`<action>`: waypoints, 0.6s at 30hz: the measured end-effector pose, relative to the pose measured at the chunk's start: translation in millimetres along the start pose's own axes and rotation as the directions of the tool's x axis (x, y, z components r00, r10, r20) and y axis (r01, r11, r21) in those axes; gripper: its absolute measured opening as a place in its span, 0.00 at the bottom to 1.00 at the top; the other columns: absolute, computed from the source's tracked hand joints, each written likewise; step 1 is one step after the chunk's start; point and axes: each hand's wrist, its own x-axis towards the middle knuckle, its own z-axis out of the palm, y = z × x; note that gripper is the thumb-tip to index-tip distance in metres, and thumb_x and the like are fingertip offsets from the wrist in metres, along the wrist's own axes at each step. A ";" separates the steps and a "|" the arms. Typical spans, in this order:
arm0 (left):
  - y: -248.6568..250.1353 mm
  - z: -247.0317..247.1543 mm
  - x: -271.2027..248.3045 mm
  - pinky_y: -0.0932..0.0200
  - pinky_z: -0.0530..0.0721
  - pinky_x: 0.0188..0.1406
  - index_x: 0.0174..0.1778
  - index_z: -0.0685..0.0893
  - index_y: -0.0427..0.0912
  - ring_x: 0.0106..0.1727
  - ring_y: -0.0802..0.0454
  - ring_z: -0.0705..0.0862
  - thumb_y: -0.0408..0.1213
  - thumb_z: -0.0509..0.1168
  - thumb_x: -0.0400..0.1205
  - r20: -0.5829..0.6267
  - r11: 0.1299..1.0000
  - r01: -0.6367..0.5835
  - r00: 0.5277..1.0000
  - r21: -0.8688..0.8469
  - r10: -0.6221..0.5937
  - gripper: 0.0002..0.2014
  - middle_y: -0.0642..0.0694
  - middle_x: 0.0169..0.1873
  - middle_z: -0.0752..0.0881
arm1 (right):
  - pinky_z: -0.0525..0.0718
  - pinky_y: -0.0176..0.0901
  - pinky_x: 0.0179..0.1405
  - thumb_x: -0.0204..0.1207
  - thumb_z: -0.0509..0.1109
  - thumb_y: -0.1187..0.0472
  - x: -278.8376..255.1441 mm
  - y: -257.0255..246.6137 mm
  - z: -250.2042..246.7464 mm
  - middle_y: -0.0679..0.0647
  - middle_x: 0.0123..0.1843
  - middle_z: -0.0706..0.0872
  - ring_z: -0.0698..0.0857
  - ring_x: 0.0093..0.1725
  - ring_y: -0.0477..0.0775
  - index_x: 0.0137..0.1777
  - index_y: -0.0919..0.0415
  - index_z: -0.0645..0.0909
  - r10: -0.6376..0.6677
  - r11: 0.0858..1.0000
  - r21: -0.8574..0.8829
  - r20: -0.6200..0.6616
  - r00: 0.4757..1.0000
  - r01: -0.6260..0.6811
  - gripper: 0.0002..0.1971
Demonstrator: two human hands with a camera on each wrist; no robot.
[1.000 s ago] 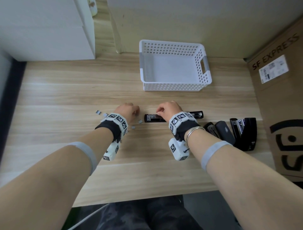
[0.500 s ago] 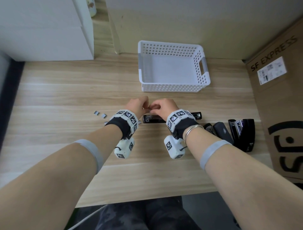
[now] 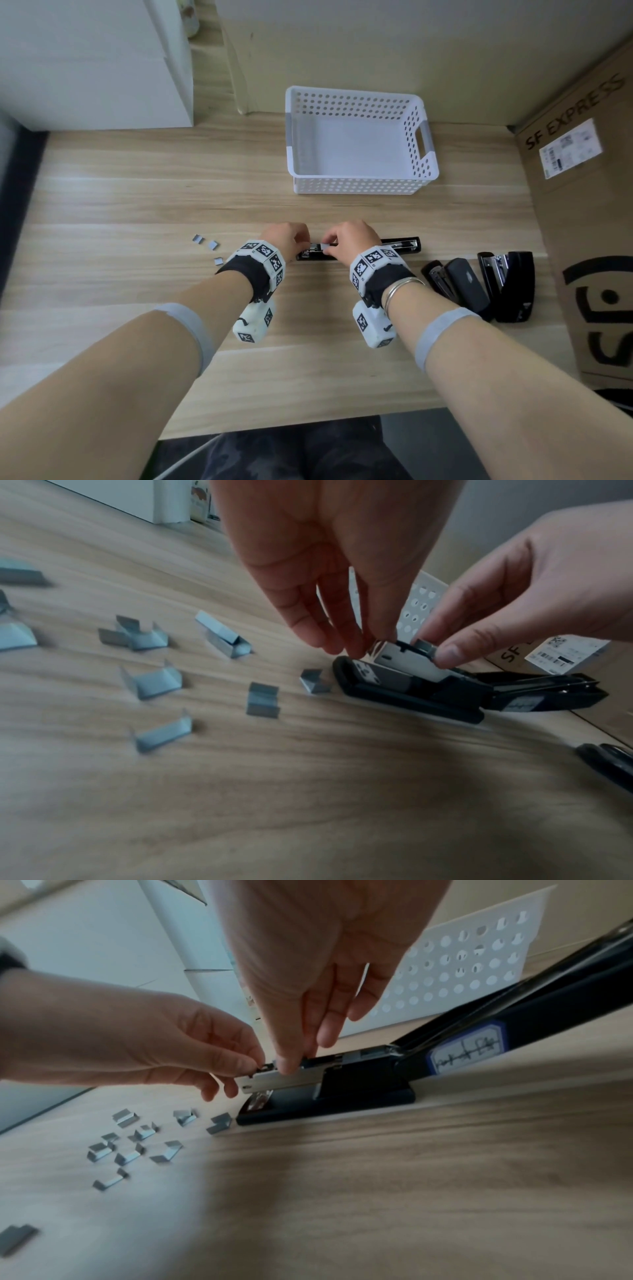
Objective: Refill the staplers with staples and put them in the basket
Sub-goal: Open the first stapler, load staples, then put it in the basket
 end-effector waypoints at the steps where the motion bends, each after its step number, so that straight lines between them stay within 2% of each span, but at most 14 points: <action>1: -0.2 0.1 -0.2 0.51 0.84 0.53 0.52 0.83 0.39 0.48 0.40 0.87 0.38 0.62 0.81 0.001 1.000 0.002 1.000 -0.002 -0.002 0.09 0.38 0.48 0.90 | 0.85 0.46 0.56 0.77 0.71 0.55 0.7 0.2 0.5 0.50 0.54 0.91 0.86 0.56 0.55 0.52 0.50 0.89 -0.004 1.000 -0.001 0.000 1.000 0.004 0.08; 4: -1.0 0.6 -1.0 0.52 0.83 0.52 0.53 0.83 0.38 0.50 0.40 0.87 0.37 0.62 0.81 -0.005 1.000 0.004 1.000 -0.013 -0.004 0.10 0.37 0.49 0.90 | 0.82 0.44 0.59 0.77 0.69 0.55 1.3 -0.8 1.3 0.49 0.54 0.91 0.86 0.57 0.55 0.53 0.49 0.89 -0.028 0.999 -0.033 0.001 1.000 0.029 0.09; 8: -0.5 1.5 -0.7 0.55 0.81 0.51 0.52 0.84 0.36 0.44 0.43 0.84 0.37 0.63 0.80 -0.021 1.000 -0.002 1.000 -0.020 0.001 0.10 0.37 0.48 0.90 | 0.77 0.45 0.60 0.77 0.70 0.55 2.8 -1.2 2.1 0.49 0.54 0.90 0.84 0.58 0.55 0.52 0.49 0.89 -0.031 0.998 -0.062 0.012 0.999 0.032 0.08; 12: -3.7 1.8 0.9 0.54 0.82 0.51 0.51 0.84 0.38 0.49 0.42 0.86 0.39 0.63 0.80 -0.012 1.000 -0.009 1.000 -0.001 0.009 0.10 0.38 0.47 0.90 | 0.72 0.46 0.66 0.76 0.71 0.50 7.6 -2.3 1.3 0.50 0.54 0.90 0.83 0.60 0.55 0.54 0.49 0.89 -0.013 0.999 -0.044 0.023 1.000 0.014 0.10; 15: -4.6 1.5 2.3 0.55 0.82 0.50 0.51 0.84 0.39 0.44 0.44 0.84 0.40 0.64 0.80 -0.009 1.000 -0.003 1.000 0.003 0.003 0.10 0.39 0.47 0.90 | 0.72 0.47 0.66 0.79 0.68 0.53 10.2 -3.2 4.1 0.52 0.54 0.90 0.81 0.63 0.56 0.53 0.50 0.89 -0.010 0.998 -0.055 0.024 1.000 0.011 0.09; 18: -4.8 1.4 3.7 0.54 0.81 0.51 0.52 0.84 0.39 0.48 0.42 0.85 0.40 0.63 0.80 -0.001 1.000 -0.009 1.000 0.024 0.009 0.10 0.39 0.49 0.89 | 0.75 0.45 0.63 0.78 0.69 0.57 7.6 1.3 3.5 0.54 0.53 0.90 0.80 0.63 0.56 0.53 0.51 0.88 0.010 0.998 -0.059 -0.009 1.000 -0.011 0.08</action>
